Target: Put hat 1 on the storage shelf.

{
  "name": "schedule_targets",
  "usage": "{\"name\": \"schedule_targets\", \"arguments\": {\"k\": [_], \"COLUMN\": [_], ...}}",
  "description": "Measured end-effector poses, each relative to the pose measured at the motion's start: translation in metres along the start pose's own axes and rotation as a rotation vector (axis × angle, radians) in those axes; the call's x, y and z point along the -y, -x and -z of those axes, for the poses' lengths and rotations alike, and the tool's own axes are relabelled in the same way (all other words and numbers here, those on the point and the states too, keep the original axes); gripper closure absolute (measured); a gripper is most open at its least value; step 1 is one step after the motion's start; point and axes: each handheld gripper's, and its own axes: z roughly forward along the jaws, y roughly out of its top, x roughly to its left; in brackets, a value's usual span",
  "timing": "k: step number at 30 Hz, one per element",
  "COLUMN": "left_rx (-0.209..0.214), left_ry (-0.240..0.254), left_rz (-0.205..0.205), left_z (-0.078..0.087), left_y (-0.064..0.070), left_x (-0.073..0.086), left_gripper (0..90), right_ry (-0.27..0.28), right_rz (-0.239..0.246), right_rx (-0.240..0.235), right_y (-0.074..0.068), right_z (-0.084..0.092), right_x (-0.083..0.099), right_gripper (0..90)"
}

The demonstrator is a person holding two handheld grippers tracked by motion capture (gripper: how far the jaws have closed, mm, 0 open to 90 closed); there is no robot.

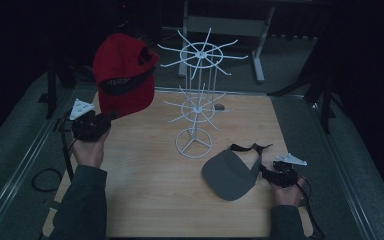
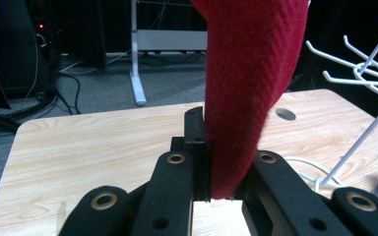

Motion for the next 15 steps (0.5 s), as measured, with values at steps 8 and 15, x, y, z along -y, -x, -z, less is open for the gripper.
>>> {"name": "schedule_targets", "arguments": {"k": [8, 15], "left_rx": [0.006, 0.010], "left_ry": [0.020, 0.041], "left_rz": [0.001, 0.006], "left_z": [0.003, 0.005], "left_y": [0.001, 0.003], "left_x": [-0.006, -0.012], "left_gripper": [85.8, 85.8], "right_ry": [-0.001, -0.001], "right_rz": [0.001, -0.001], "right_rx": [-0.001, -0.001], "right_y": [0.000, 0.000], "right_z": [0.000, 0.000], "right_x": [0.000, 0.000], "right_gripper": [39.9, 39.8]}}
